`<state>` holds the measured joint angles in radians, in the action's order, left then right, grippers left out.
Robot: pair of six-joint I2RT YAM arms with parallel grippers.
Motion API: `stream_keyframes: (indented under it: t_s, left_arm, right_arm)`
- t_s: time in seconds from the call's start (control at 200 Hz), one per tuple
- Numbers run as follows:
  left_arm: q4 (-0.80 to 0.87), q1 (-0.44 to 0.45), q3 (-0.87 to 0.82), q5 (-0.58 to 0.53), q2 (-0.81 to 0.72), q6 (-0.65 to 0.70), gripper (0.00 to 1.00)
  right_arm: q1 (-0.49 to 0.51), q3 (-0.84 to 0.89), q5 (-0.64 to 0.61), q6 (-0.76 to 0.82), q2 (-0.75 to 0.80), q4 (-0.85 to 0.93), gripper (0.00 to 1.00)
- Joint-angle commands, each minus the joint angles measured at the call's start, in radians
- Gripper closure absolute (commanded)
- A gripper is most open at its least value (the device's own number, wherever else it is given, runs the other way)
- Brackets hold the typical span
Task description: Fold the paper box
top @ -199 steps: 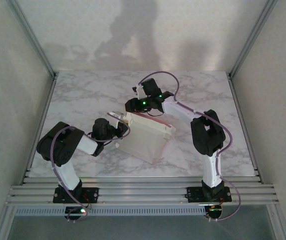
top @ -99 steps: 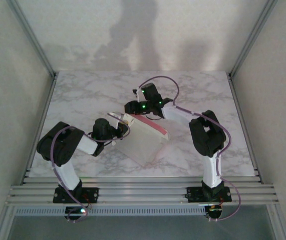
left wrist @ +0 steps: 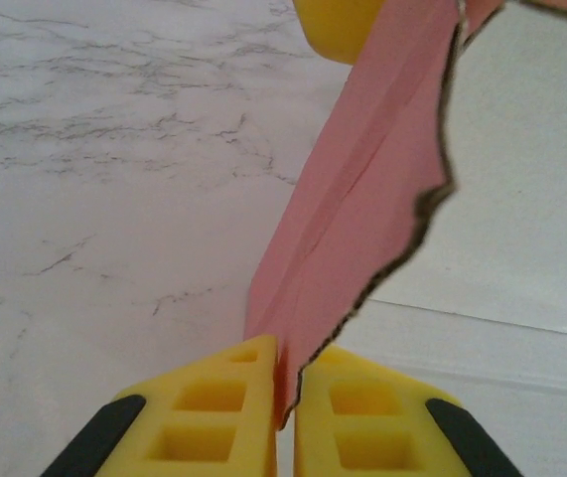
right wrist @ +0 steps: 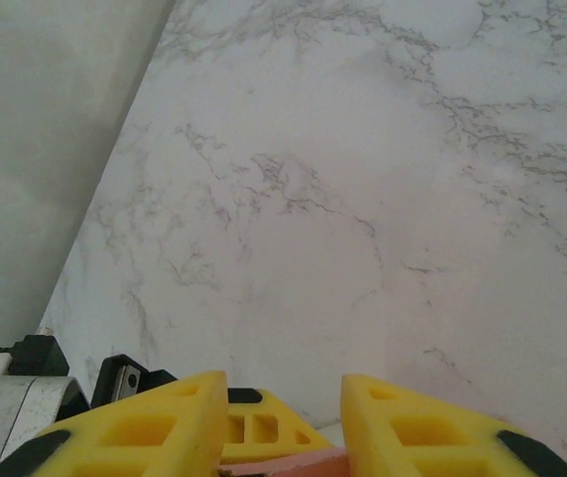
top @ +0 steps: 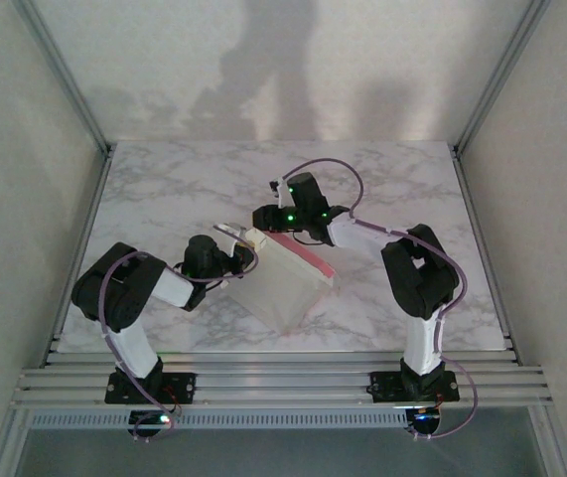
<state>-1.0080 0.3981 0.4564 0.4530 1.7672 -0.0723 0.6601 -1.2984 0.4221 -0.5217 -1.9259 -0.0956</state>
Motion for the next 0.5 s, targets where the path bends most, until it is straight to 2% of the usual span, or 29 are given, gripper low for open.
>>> stream_keyframes:
  t_s: [0.0, 0.235, 0.496]
  left_arm:
    - [0.089, 0.007, 0.002, 0.016, -0.032, -0.009, 0.86]
    - [0.163, 0.007, -0.013, 0.041, -0.153, -0.026, 0.68]
    - [0.337, -0.003, -0.027, 0.007, -0.357, -0.07, 0.59]
  right_arm:
    - [0.007, 0.054, -0.03, -0.009, 0.02, 0.025, 0.67]
    - [0.007, 0.086, -0.024, -0.027, 0.02, -0.023, 0.69]
    - [0.001, 0.108, -0.01, -0.041, 0.018, -0.067, 0.7]
